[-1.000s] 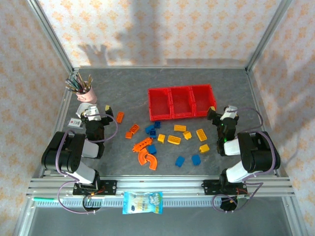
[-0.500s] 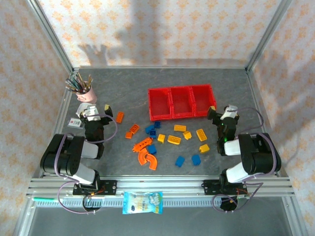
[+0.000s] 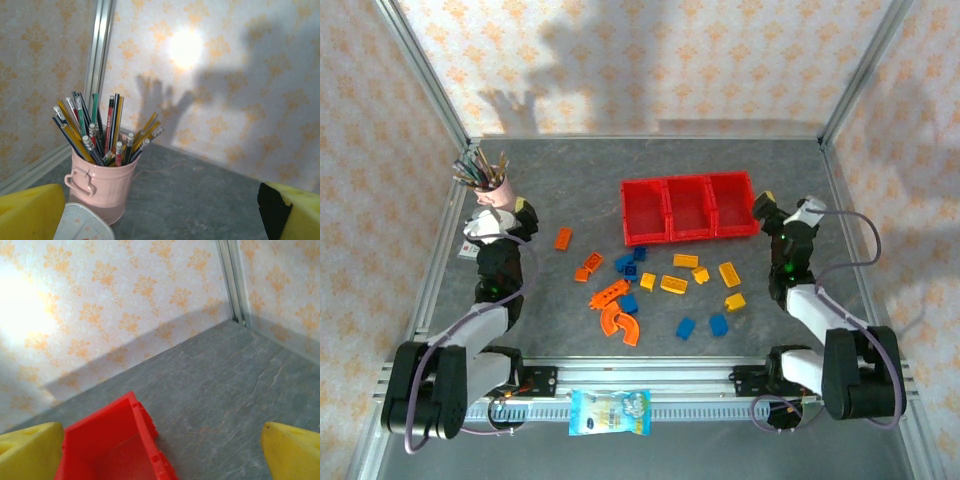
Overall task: Sort the legos into containers by color
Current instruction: Pick up the lego from the middle-left of the table.
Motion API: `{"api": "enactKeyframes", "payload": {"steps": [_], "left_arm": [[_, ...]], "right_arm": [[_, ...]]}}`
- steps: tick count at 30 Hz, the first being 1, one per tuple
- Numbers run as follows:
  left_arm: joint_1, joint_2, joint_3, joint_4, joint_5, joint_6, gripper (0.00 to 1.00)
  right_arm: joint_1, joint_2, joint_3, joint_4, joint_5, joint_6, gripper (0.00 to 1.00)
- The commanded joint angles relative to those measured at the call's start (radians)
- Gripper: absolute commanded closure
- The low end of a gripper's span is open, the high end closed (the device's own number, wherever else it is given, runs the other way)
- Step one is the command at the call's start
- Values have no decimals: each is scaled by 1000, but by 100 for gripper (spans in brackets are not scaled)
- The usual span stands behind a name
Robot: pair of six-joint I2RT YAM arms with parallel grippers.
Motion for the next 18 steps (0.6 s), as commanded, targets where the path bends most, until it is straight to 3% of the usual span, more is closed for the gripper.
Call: {"api": "enactKeyframes", "payload": {"steps": [1, 3, 6, 14, 18], "left_arm": [[11, -57, -2, -105, -17, -171, 0], [13, -80, -26, -98, -45, -244, 0], [16, -130, 21, -292, -71, -362, 0], [14, -236, 114, -643, 123, -413, 1], [3, -227, 144, -743, 224, -438, 1]], "right_arm": [[-3, -18, 65, -234, -61, 173, 0], [-3, -20, 85, -287, -74, 206, 0], [-3, -43, 102, -333, -107, 231, 0], [20, -24, 164, -436, -264, 213, 0], [104, -1, 203, -491, -273, 176, 0]]}}
